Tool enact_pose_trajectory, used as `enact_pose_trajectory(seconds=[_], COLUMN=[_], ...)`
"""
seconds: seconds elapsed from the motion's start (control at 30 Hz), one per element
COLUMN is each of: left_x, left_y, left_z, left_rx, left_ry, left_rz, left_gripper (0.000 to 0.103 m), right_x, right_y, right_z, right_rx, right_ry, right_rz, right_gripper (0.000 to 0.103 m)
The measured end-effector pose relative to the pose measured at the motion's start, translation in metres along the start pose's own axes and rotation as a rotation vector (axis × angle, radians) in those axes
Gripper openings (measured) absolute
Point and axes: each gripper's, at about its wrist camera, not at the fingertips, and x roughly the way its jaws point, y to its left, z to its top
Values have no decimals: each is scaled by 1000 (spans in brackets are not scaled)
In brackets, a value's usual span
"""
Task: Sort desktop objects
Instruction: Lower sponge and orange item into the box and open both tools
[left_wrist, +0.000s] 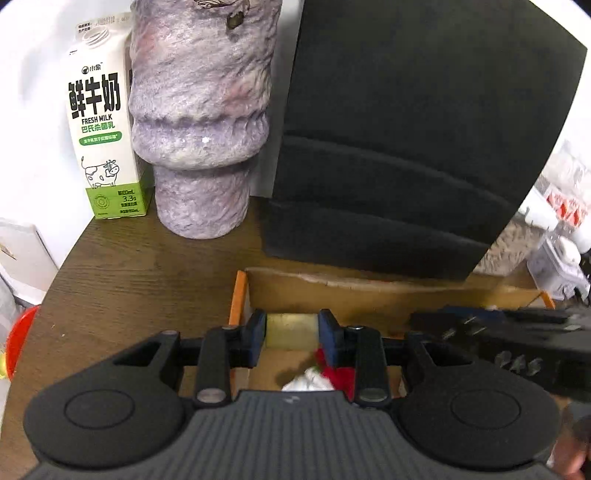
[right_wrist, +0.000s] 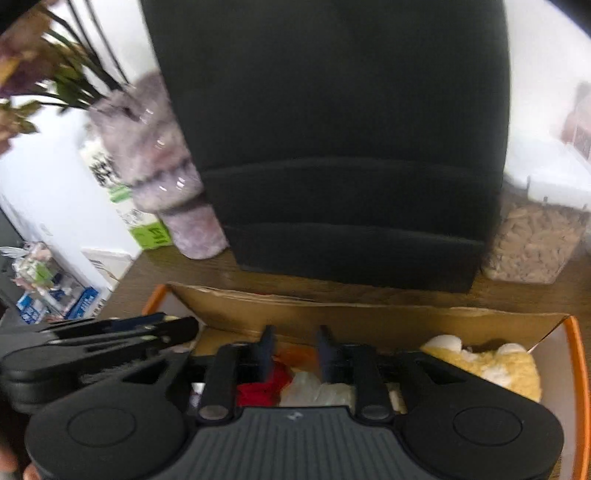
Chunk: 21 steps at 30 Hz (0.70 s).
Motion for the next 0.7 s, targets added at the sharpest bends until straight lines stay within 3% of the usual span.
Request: enact_pose_trajectory(seconds=[0.13, 0.23, 0.4, 0.57, 0.63, 0.7], left_x=[-7, -15, -45, -77, -94, -114], left_y=[-2, 0, -5, -8, -10, -13], left_z=[1, 3, 4, -6, -13, -24], left_rx=[37, 8, 4, -22, -17, -1], left_ry=[-39, -30, -35, 31, 34, 44], left_rz=[2, -13, 34, 85, 101, 88], left_gripper=[53, 56, 72, 72, 73, 81], right_x=[3, -10, -54, -102, -124, -148], right_y=[-2, -10, -26, -28, -28, -27], right_z=[-6, -8, -11, -25, -35, -48], right_rx=[1, 21, 31, -14, -21, -29], right_ry=[0, -20, -58, -67, -69, -71], right_rz=[11, -1, -56, -141, -157, -169], right_gripper=[52, 54, 60, 68, 76, 77])
